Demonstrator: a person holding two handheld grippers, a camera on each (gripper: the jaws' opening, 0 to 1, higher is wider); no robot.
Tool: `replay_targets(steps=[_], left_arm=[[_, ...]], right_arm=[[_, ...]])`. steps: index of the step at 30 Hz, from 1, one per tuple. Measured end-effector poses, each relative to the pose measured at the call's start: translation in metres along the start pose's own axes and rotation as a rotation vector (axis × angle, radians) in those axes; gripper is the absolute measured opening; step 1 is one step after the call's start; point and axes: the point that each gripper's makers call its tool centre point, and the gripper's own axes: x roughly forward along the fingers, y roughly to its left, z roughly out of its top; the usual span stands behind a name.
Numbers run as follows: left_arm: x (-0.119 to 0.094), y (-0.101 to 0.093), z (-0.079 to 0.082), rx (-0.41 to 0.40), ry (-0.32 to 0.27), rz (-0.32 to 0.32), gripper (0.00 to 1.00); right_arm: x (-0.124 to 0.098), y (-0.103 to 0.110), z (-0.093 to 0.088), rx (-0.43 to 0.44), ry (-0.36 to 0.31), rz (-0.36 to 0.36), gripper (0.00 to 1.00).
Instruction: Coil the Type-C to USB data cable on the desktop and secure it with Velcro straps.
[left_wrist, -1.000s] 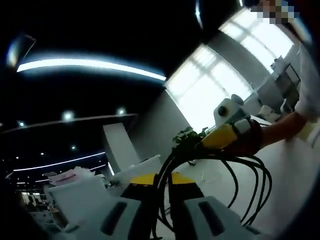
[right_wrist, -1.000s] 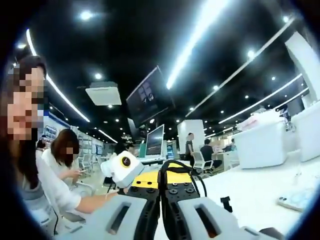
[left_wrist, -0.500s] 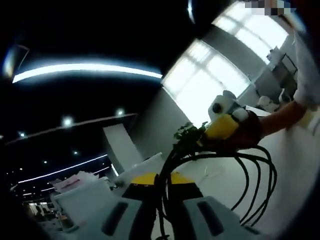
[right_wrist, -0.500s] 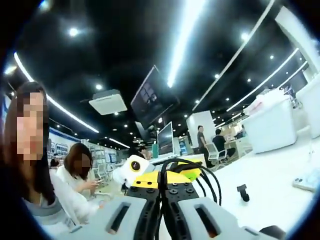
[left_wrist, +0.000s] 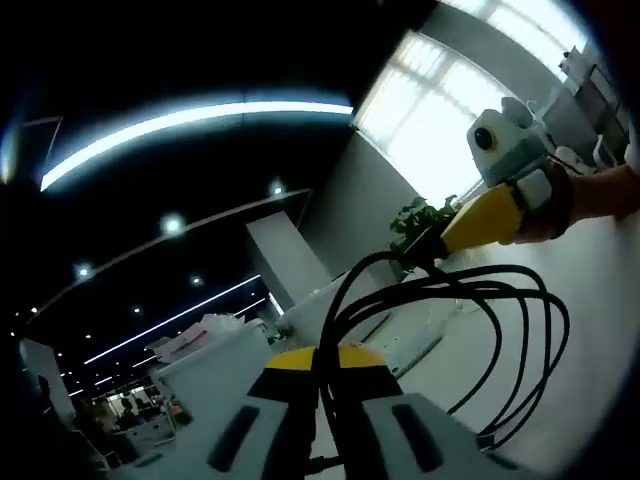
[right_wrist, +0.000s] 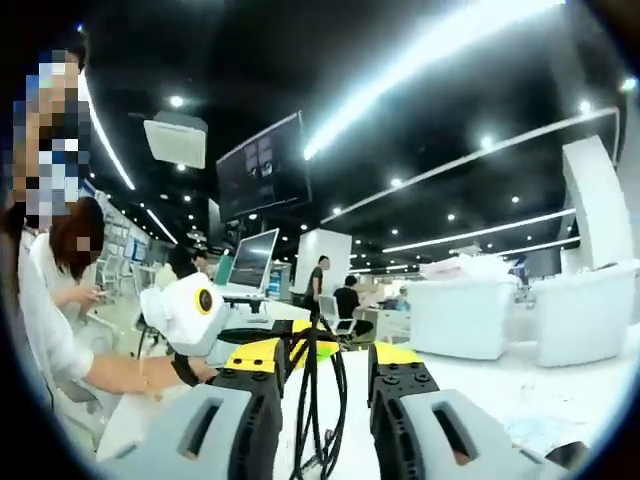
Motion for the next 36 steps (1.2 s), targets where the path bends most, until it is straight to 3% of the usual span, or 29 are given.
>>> replay_targets(steps=[4,6,8,9,11,13,15,21,24,27,31,34,36], left_arm=[[-0.001,0.006,-0.003,-0.021,0.022,0.024,0.06],[-0.001,0.005,-0.003,-0.027,0.025,0.024,0.06],[-0.002,0.002,0.001,-0.033,0.023,0.012,0.06],[-0.002,0.002,0.001,-0.034,0.029,0.009,0.06],[-0.002,-0.006,0.006,-0.062,0.015,-0.041,0.05],[-0.003,-0.015,0.007,-0.112,0.025,-0.082,0.05],[-0.004,-0.021,0.013,-0.150,-0.003,-0.120,0.05],[-0.006,-0.019,0.019,-0.182,-0.045,-0.137,0.05],[-0.006,-0.017,0.028,-0.174,-0.135,-0.132,0.06],[-0.008,-0.015,0.034,-0.206,-0.173,-0.128,0.09],[-0.013,-0.009,0.045,-0.252,-0.233,-0.130,0.20],[-0.016,-0.010,0.052,-0.346,-0.274,-0.178,0.22],[-0.016,-0.011,0.053,-0.364,-0.281,-0.201,0.22]], right_arm=[[0.011,0.010,-0.008,-0.102,0.060,-0.065,0.43],[0.014,0.003,-0.021,-0.230,0.128,-0.129,0.41],[0.014,-0.008,-0.030,-0.348,0.168,-0.181,0.25],[0.013,-0.010,-0.031,-0.365,0.176,-0.182,0.15],[0.005,-0.031,-0.028,-0.361,0.178,-0.245,0.11],[0.002,-0.040,-0.028,-0.317,0.176,-0.236,0.11],[-0.003,-0.046,-0.028,-0.357,0.186,-0.220,0.10],[-0.006,-0.034,-0.021,-0.371,0.178,-0.136,0.04],[-0.008,-0.031,-0.015,-0.377,0.164,-0.117,0.03],[-0.013,-0.029,-0.008,-0.345,0.143,-0.086,0.03],[-0.020,-0.029,-0.002,-0.243,0.123,-0.047,0.03],[-0.024,-0.029,0.002,-0.145,0.104,-0.006,0.03],[-0.026,-0.025,0.002,-0.088,0.100,0.044,0.03]])
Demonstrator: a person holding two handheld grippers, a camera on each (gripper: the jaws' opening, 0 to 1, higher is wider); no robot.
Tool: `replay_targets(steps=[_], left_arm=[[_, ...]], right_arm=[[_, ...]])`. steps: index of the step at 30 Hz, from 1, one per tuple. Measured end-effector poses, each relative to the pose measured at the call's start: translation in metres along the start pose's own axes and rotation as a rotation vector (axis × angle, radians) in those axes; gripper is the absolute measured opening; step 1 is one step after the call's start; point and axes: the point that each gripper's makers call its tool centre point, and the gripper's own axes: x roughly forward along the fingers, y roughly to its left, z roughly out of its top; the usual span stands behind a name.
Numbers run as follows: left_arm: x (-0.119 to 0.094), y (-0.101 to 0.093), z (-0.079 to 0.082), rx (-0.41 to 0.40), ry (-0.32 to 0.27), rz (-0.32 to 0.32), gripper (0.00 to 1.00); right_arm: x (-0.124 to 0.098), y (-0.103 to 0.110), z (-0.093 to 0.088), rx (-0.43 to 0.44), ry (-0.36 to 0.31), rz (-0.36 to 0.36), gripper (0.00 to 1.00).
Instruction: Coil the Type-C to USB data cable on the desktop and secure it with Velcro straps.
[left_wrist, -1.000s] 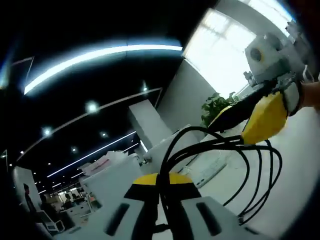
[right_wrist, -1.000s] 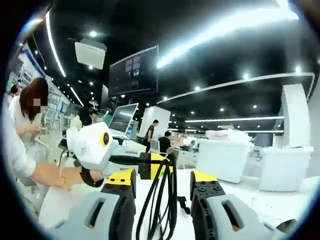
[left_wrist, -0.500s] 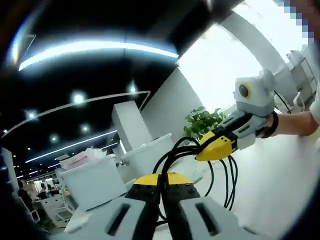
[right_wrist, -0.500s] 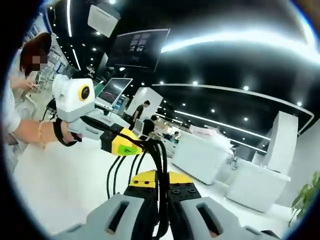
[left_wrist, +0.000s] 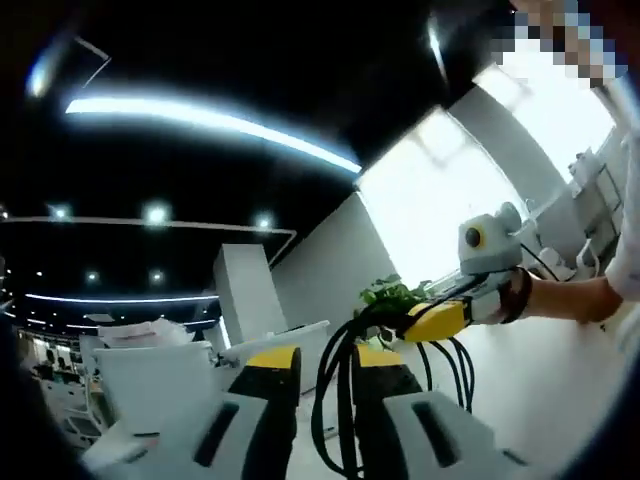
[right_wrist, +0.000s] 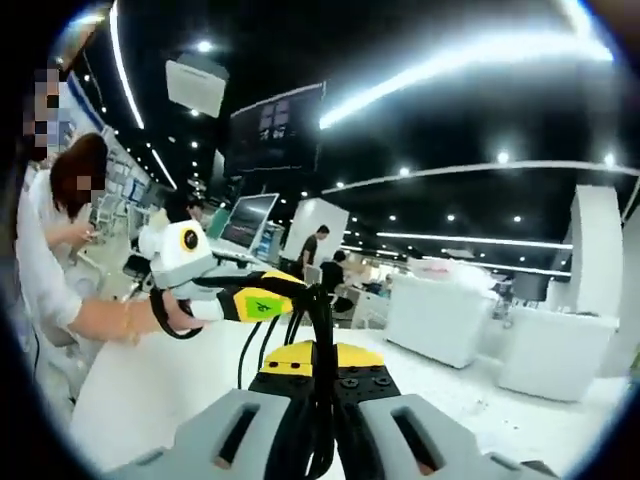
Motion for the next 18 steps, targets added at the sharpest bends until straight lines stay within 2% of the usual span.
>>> replay_targets(steps=[3,4,6,10,11,12,13,14,16,17,18], left_arm=[[0.001,-0.011,-0.010,-0.030,0.046,-0.069,0.23],[0.001,-0.011,-0.013,-0.023,0.060,-0.073,0.26],[0.002,-0.011,-0.015,0.019,0.072,-0.059,0.31],[0.002,-0.025,-0.009,0.036,0.061,-0.121,0.39],[0.002,-0.030,-0.013,0.054,0.086,-0.144,0.41],[0.001,-0.035,-0.023,0.085,0.137,-0.169,0.41],[0.001,-0.036,-0.027,0.099,0.154,-0.177,0.41],[0.002,-0.038,-0.030,0.115,0.164,-0.180,0.39],[0.001,-0.051,-0.035,0.106,0.175,-0.229,0.17],[0.001,-0.052,-0.035,0.102,0.176,-0.218,0.08],[0.002,-0.047,-0.038,0.135,0.202,-0.188,0.06]], right_arm=[[-0.002,0.007,-0.003,0.037,0.012,0.074,0.03],[-0.003,0.008,-0.005,0.038,0.024,0.089,0.03],[-0.005,0.003,-0.009,0.001,0.056,0.065,0.03],[-0.007,0.003,-0.011,0.004,0.068,0.080,0.03],[-0.007,0.004,-0.011,0.001,0.071,0.091,0.03],[-0.008,0.011,-0.012,0.002,0.079,0.126,0.03],[-0.007,0.020,-0.014,-0.012,0.091,0.169,0.03],[-0.007,0.028,-0.015,-0.025,0.096,0.199,0.03],[-0.006,0.035,-0.014,-0.025,0.095,0.217,0.04],[-0.005,0.036,-0.014,-0.028,0.096,0.219,0.04],[-0.005,0.036,-0.014,-0.034,0.099,0.217,0.04]])
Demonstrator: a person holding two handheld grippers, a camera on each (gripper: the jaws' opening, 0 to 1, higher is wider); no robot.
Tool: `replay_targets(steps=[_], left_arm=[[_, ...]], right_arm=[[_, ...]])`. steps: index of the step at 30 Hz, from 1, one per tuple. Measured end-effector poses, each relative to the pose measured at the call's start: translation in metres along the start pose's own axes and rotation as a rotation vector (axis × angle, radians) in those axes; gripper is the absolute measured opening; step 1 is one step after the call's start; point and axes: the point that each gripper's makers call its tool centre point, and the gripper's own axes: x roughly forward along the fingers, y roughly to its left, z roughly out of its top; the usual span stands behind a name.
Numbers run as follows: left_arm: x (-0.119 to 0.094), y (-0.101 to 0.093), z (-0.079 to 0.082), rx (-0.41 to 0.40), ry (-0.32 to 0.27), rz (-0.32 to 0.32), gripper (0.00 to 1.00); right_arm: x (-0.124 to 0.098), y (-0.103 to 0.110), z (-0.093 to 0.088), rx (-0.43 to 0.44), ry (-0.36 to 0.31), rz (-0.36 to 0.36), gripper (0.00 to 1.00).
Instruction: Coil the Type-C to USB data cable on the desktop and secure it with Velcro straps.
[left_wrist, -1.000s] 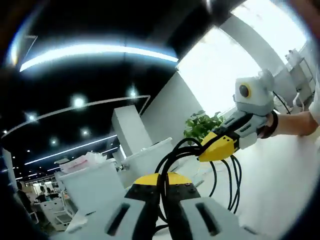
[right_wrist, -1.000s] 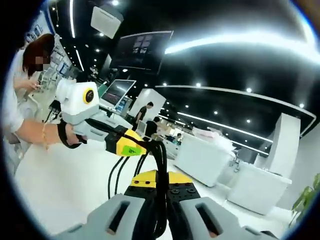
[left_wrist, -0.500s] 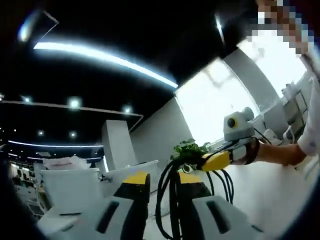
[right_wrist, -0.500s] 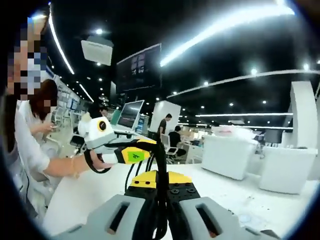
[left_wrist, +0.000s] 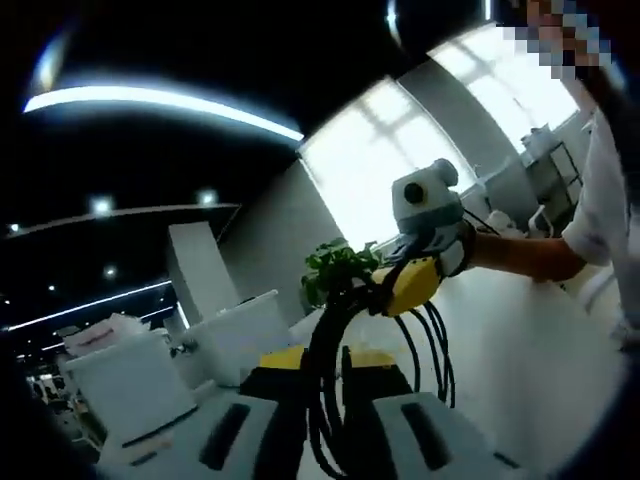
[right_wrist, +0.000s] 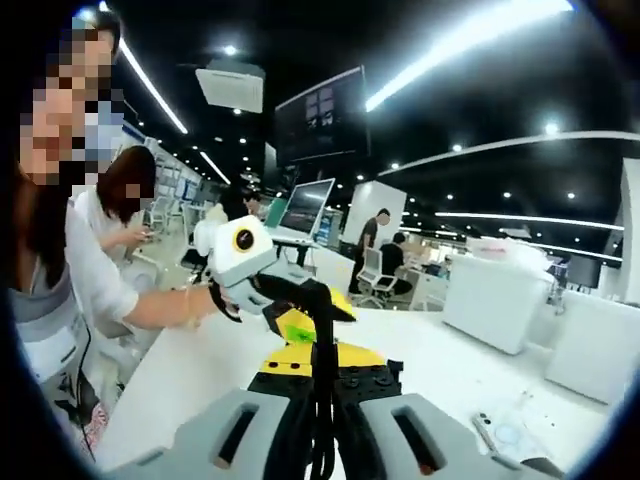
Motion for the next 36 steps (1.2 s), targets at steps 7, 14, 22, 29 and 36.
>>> replay_targets(steps=[7,14,22,29,36], left_arm=[[-0.002,0.037,-0.021,-0.268,0.094,0.188,0.04],[-0.021,0.075,-0.019,-0.508,0.001,0.332,0.04],[-0.016,0.066,-0.014,-0.494,-0.027,0.342,0.04],[-0.003,0.045,-0.011,-0.570,-0.053,0.252,0.04],[0.002,0.031,-0.002,-0.581,-0.082,0.187,0.04]], right_arm=[[0.016,-0.050,-0.007,-0.113,-0.044,-0.361,0.17],[0.019,-0.070,-0.037,0.033,0.005,-0.547,0.25],[0.020,-0.082,-0.066,0.052,0.102,-0.686,0.30],[0.012,-0.093,-0.073,0.104,0.101,-0.768,0.33],[0.011,-0.096,-0.076,0.162,0.081,-0.752,0.31]])
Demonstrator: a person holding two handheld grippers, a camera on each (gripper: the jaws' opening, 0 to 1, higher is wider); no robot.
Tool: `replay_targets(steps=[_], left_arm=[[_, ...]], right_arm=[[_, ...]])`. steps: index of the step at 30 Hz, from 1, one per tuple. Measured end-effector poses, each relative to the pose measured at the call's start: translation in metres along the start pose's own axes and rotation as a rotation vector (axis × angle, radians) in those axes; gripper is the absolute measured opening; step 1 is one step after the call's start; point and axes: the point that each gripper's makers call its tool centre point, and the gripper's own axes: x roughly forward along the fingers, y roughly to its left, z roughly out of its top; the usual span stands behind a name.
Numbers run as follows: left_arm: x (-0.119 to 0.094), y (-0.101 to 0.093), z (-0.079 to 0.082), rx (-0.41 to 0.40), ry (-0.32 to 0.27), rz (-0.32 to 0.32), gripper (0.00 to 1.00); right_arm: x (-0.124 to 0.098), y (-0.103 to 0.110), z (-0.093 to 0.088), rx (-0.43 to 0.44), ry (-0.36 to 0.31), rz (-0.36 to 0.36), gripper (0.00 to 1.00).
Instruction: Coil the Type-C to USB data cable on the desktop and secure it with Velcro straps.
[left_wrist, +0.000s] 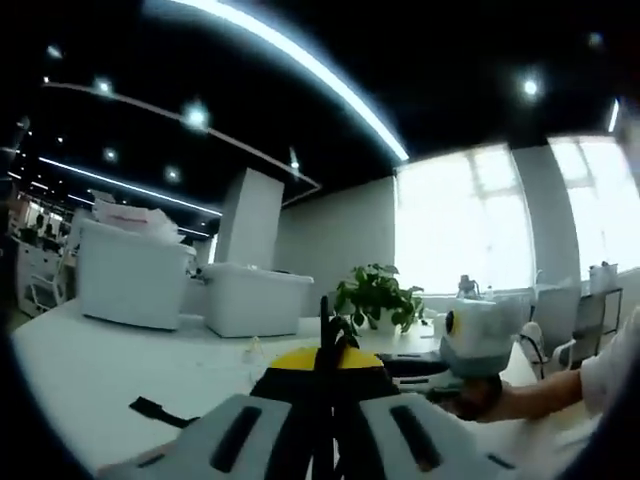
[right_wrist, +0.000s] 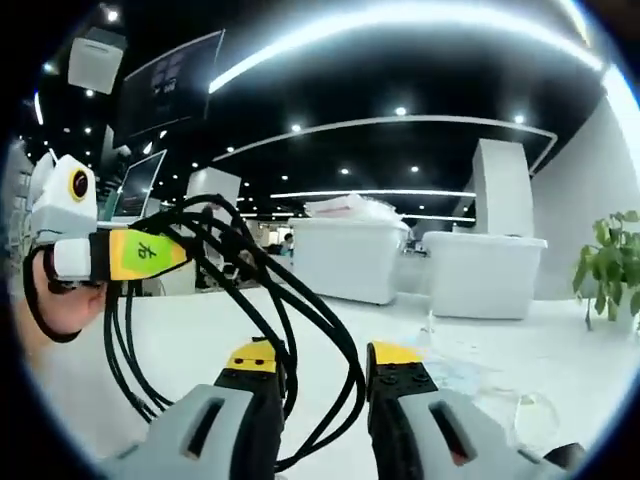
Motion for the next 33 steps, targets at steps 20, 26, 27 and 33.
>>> replay_targets(steps=[20,26,27,33], left_arm=[[0.002,0.026,-0.021,0.206,0.074,0.109,0.06],[-0.001,0.049,-0.031,0.365,0.136,0.216,0.09],[-0.001,0.052,-0.034,0.428,0.158,0.241,0.09],[-0.002,0.056,-0.048,0.373,0.228,0.270,0.05]], right_arm=[[-0.016,-0.005,0.023,-0.462,0.045,0.074,0.03],[-0.021,0.000,0.024,-0.428,0.073,0.117,0.03],[-0.021,0.001,0.024,-0.478,0.076,0.098,0.03],[-0.019,-0.004,0.027,-0.608,0.064,-0.015,0.03]])
